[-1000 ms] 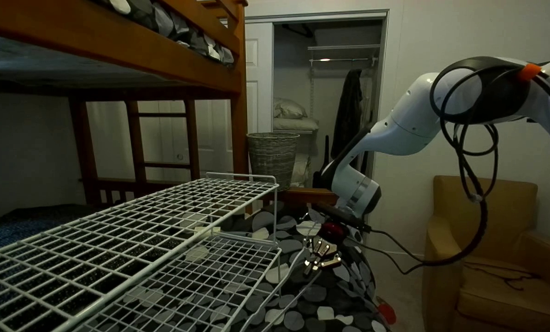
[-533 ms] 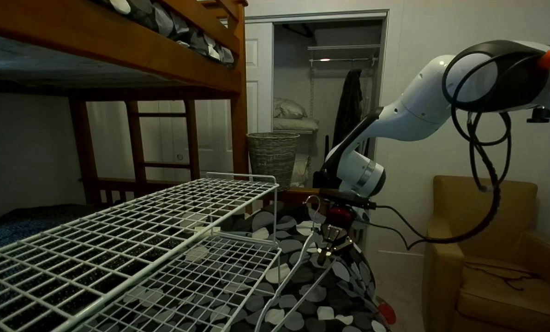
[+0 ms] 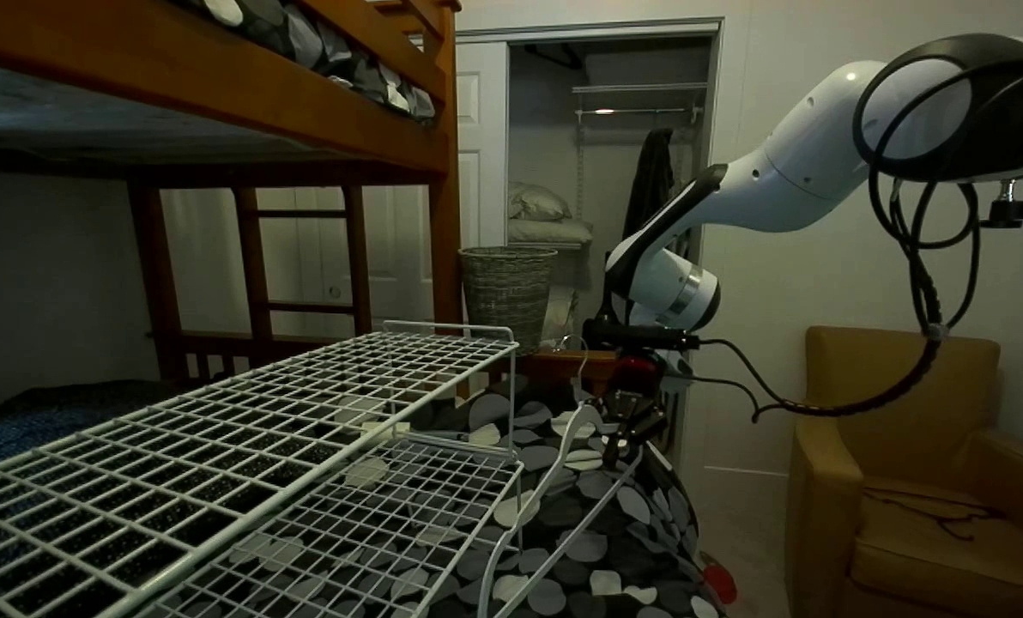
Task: Hang the clothes hanger on the top shelf of the rack
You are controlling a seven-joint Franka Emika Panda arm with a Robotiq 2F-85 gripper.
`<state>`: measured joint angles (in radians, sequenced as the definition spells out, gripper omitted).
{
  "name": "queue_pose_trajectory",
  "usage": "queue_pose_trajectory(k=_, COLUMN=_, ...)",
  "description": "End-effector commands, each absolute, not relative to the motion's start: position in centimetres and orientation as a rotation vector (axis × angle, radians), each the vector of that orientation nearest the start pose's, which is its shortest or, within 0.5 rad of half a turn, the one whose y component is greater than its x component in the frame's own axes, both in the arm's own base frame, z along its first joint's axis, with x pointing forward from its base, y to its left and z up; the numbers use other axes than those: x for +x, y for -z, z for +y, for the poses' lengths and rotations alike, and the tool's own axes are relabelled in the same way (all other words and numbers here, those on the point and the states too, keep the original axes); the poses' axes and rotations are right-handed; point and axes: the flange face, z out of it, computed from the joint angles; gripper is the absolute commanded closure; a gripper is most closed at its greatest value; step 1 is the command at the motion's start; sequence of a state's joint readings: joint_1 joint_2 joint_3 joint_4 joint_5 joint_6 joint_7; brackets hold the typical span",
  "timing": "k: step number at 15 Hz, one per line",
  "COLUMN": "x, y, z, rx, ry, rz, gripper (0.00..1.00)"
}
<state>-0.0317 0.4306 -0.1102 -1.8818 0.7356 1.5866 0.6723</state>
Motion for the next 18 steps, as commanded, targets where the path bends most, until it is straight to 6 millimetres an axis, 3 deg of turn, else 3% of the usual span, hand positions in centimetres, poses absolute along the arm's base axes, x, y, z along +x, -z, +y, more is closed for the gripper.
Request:
queue_pose_trajectory(k=1, x=56.3, y=-26.7, z=-0.6, rx=-2.095, ry=-1.108, rz=1.313, gripper=1.0)
queue_pose_trajectory(k=18, x=60.2, y=-28.4, z=2.1, rx=-1.977, ry=-1.202, rz=1.52, gripper=1.0)
